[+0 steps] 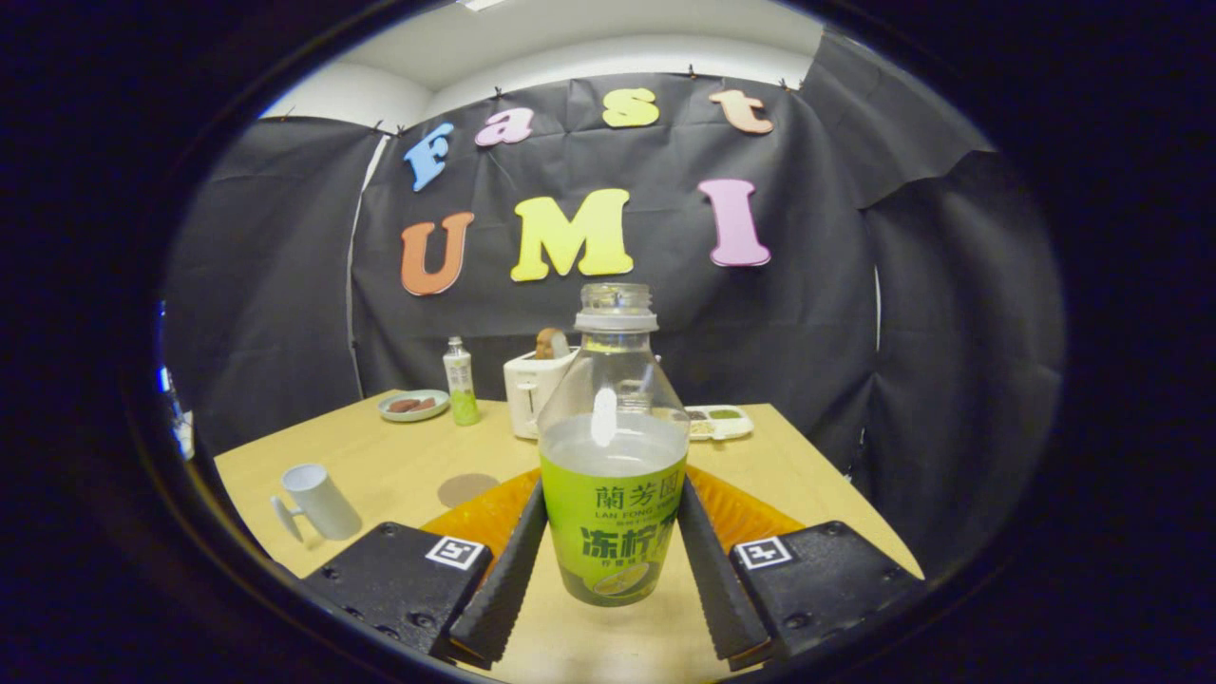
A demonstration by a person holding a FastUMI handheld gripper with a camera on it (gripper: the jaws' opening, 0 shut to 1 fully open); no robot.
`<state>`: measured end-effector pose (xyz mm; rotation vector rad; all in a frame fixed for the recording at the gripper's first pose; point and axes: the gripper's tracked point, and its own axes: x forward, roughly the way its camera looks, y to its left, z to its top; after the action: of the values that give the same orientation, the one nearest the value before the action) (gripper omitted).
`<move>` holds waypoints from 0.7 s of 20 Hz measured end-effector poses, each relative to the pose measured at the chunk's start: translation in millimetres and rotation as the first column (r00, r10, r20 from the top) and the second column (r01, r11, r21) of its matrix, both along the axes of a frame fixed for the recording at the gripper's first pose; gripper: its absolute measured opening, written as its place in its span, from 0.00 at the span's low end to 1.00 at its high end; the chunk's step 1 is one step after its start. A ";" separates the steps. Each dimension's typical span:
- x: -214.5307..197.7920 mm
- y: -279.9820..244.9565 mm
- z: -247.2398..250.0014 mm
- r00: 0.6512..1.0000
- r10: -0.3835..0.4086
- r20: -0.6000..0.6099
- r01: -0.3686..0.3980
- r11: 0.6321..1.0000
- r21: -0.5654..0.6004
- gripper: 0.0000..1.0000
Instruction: Take the bottle from table, then pour the juice into the cup, finally place the bottle on the coaster
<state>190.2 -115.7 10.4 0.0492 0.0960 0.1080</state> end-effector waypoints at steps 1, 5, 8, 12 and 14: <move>9.9 10.9 5.3 1.000 0.009 -0.003 -0.009 1.000 0.008 0.82; 47.3 60.0 22.3 0.998 0.062 0.004 -0.062 0.998 0.016 0.82; 74.7 97.7 25.2 0.996 0.089 -0.001 -0.089 0.996 0.003 0.82; 112.7 155.8 15.5 0.989 0.149 -0.009 -0.149 0.989 0.005 0.82; 133.0 179.2 6.2 0.985 0.171 -0.018 -0.171 0.985 0.006 0.82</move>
<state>323.2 63.5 16.6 0.0459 0.1188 0.2793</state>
